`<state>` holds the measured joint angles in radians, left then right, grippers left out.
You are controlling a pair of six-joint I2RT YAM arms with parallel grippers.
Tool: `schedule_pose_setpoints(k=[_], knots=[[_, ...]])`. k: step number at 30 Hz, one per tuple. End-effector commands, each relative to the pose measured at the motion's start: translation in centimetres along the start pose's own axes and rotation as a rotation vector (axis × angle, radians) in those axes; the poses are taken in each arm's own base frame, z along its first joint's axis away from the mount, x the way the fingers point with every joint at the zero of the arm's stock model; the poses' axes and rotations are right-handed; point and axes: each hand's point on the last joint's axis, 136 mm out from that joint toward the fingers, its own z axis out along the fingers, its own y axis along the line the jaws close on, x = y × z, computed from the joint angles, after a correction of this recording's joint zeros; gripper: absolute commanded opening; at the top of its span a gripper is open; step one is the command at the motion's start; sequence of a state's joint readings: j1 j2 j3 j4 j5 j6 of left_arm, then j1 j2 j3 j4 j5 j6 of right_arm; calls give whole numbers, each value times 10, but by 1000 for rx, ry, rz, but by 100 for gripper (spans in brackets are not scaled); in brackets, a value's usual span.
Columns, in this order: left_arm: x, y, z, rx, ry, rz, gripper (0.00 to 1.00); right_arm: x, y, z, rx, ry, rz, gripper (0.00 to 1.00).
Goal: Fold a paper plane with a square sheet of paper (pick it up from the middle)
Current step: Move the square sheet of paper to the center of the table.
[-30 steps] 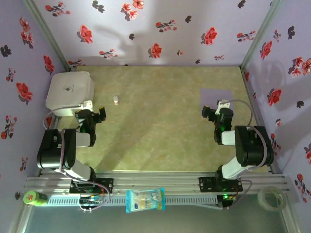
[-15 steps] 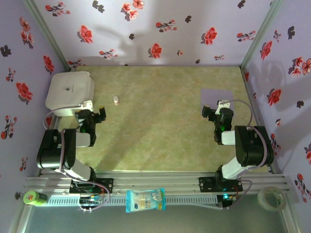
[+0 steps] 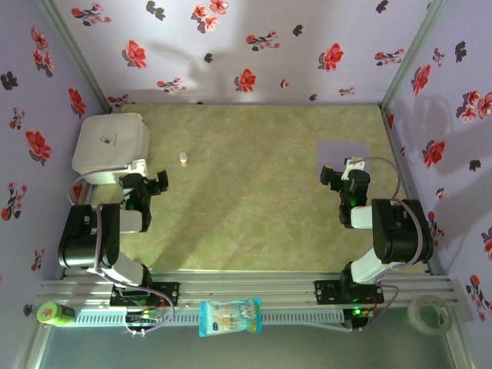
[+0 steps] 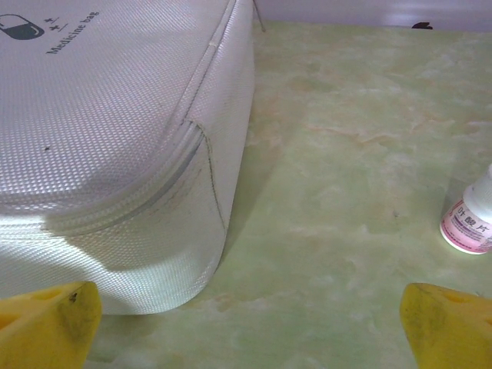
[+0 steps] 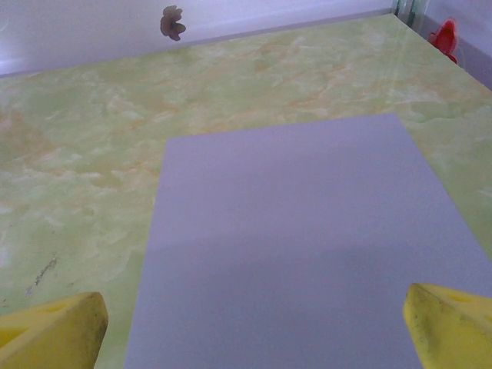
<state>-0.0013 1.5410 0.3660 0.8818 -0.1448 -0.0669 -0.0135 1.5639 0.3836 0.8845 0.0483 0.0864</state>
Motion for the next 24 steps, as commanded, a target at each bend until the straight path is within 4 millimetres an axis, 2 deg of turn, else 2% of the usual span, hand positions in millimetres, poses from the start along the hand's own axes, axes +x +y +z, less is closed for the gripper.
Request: schedule_pose_setpoints(k=[1, 4, 6, 7, 10, 11, 12, 15, 18, 21, 24], knots=[[-12, -6, 2, 42, -34, 21, 100, -5, -3, 1, 12, -9, 7, 99], [-14, -17, -8, 90, -84, 76, 100, -7, 3, 1, -20, -10, -6, 99], [-23, -14, -15, 73, -136, 70, 100, -9, 6, -2, -40, -13, -17, 99], [-17, -10, -21, 58, -126, 64, 100, -13, 7, -4, -42, -19, -18, 99], [-27, -8, -29, 46, -115, 53, 100, -24, 6, -9, -24, 48, 15, 99], [-23, -6, -32, 39, -85, 43, 100, -27, 4, -12, -3, 81, 43, 99], [-37, -4, -33, 25, -97, 32, 100, -30, 1, -15, 18, 97, 64, 99], [-41, 5, -41, -15, -73, -63, 100, -40, -17, -24, 133, 116, 163, 99], [-46, 9, -48, -32, -56, -102, 100, -43, -28, -31, 207, 245, 276, 99], [-49, 10, -58, -31, -12, -124, 100, -42, -6, -18, 40, 379, 388, 99], [-57, 14, -70, -42, -13, -253, 100, -38, 2, -6, -7, 468, 461, 99]])
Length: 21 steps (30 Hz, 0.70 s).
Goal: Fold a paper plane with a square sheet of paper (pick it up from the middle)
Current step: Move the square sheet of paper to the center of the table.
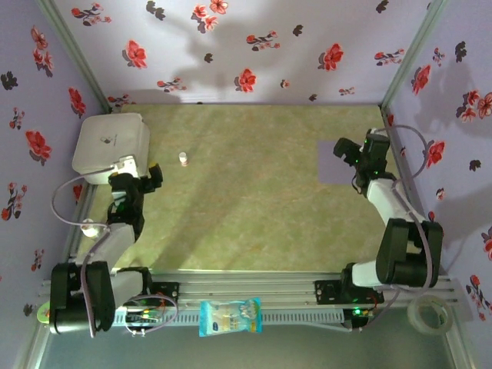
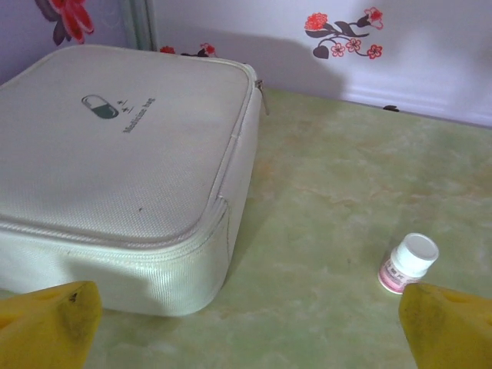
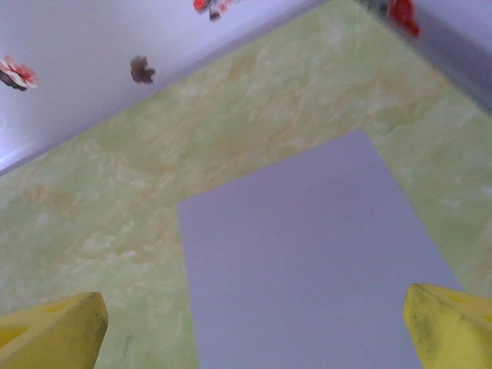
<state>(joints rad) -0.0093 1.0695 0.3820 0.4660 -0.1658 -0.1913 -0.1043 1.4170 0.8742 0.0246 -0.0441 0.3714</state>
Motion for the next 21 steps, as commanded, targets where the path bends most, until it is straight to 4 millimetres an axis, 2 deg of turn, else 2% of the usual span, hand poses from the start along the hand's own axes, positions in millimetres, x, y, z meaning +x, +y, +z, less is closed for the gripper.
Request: schedule_pose_setpoints(k=[1, 6, 8, 11, 17, 21], knots=[[-1, 8, -14, -50, 61, -192, 100, 48, 1, 11, -39, 269, 145, 99], [-7, -19, -34, 130, 118, -278, 100, 50, 5, 29, -57, 357, 174, 98], [-9, -41, -41, 259, 140, -336, 100, 54, -2, 38, -19, 397, 176, 98], [-10, -77, -51, 434, 219, -391, 100, 57, -1, 48, -29, 444, 170, 97], [10, -150, -74, 595, 395, -247, 100, 63, -1, 64, -37, 507, 156, 93], [23, -187, -83, 625, 461, -142, 100, 75, 3, 73, -62, 579, 159, 90]])
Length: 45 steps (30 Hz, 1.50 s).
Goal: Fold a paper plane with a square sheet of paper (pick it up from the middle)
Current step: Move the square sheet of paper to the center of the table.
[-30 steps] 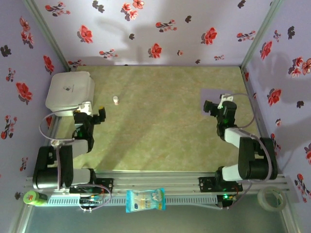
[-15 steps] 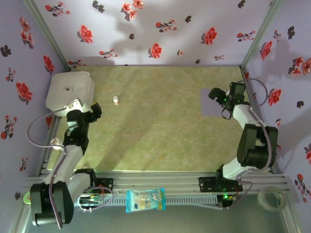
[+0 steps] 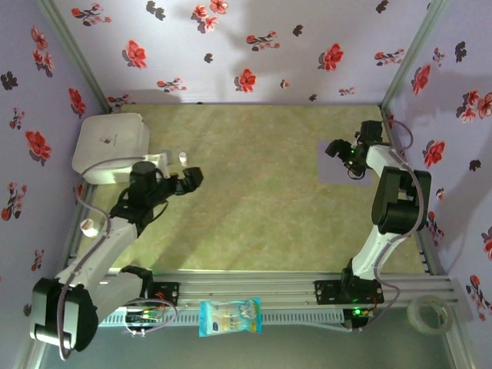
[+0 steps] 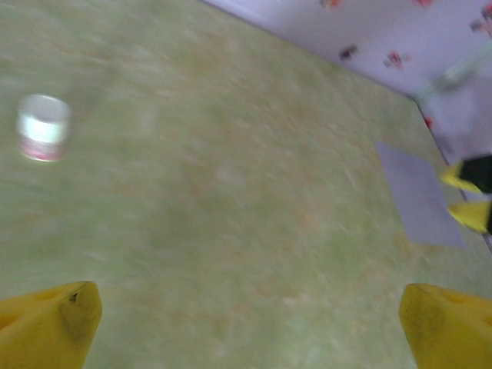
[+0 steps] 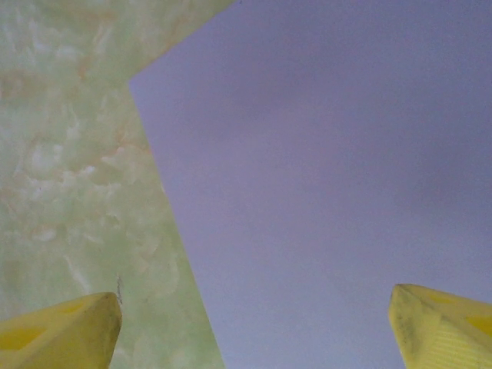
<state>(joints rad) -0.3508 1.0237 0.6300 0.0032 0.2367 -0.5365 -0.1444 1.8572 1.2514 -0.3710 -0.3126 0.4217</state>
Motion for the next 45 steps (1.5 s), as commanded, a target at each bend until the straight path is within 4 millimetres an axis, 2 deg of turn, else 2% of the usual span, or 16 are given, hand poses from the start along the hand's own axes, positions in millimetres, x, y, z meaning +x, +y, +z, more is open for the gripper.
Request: schedule_pose_setpoints(k=[1, 9, 14, 21, 25, 29, 34, 39, 42, 45], knots=[[16, -21, 12, -2, 93, 54, 100, 10, 2, 8, -30, 86, 0, 89], [39, -63, 42, 29, 200, 137, 100, 31, -4, 29, -43, 193, 53, 85], [41, -71, 46, 25, 210, 148, 100, 51, 0, 33, -80, 262, 75, 85], [32, -64, 40, -22, 171, 135, 100, 88, 9, 35, -58, 344, 31, 83], [31, -61, 38, -41, 153, 123, 100, 110, 25, 33, -60, 372, 9, 83], [27, -53, 35, -82, 125, 106, 100, 139, 43, 33, -74, 395, 5, 83], [26, -50, 34, -96, 111, 105, 100, 181, 56, 31, -73, 398, 20, 83], [30, -45, 37, -111, 123, 95, 100, 222, 91, 20, -149, 389, 12, 83], [32, -44, 41, -114, 136, 84, 100, 225, 111, 7, -204, 376, -9, 83], [35, -48, 46, -104, 156, 65, 100, 207, 121, -14, -228, 302, -73, 84]])
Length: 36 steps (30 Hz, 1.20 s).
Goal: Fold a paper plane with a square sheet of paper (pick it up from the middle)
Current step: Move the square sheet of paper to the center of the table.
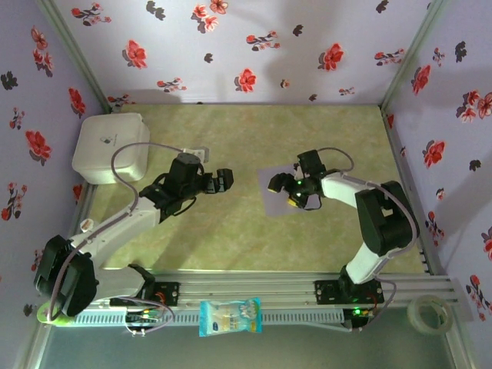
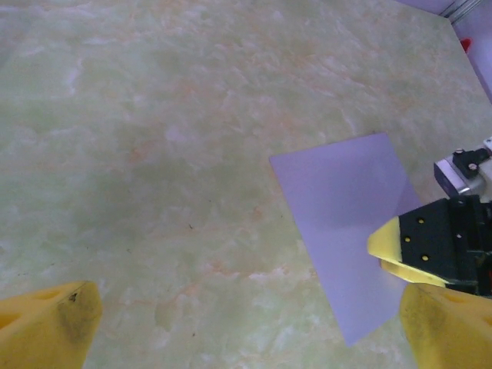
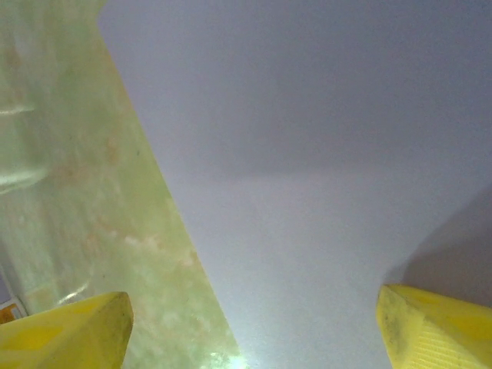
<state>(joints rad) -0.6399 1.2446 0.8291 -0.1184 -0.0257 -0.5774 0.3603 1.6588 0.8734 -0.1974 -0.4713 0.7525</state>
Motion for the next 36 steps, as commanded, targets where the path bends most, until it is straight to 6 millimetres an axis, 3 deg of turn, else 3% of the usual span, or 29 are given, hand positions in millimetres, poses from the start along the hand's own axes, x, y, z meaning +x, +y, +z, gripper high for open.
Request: schedule_pose_setpoints(k=[1, 4, 9, 12, 17, 21, 27, 36], knots=[[6, -1, 7, -5, 36, -34, 100, -16, 7, -27, 20, -94, -19, 84], [12, -8, 15, 13, 68, -45, 100, -32, -5, -38, 95, -119, -33, 85], [22, -24, 30, 33, 115, -30, 100, -51, -22, -36, 114, -91, -5, 84], [29, -30, 38, 36, 143, -19, 100, -56, -18, -30, 106, -50, -43, 84], [34, -32, 44, 30, 164, -23, 100, -56, -33, -17, 161, -12, -37, 84], [36, -29, 45, 14, 165, -21, 100, -47, -39, -8, 149, 14, -9, 83], [31, 5, 41, -136, 117, -91, 100, -19, -46, 3, 159, 18, 40, 83], [11, 22, 17, -157, -30, -78, 100, 20, -28, 22, 86, -74, 177, 83]])
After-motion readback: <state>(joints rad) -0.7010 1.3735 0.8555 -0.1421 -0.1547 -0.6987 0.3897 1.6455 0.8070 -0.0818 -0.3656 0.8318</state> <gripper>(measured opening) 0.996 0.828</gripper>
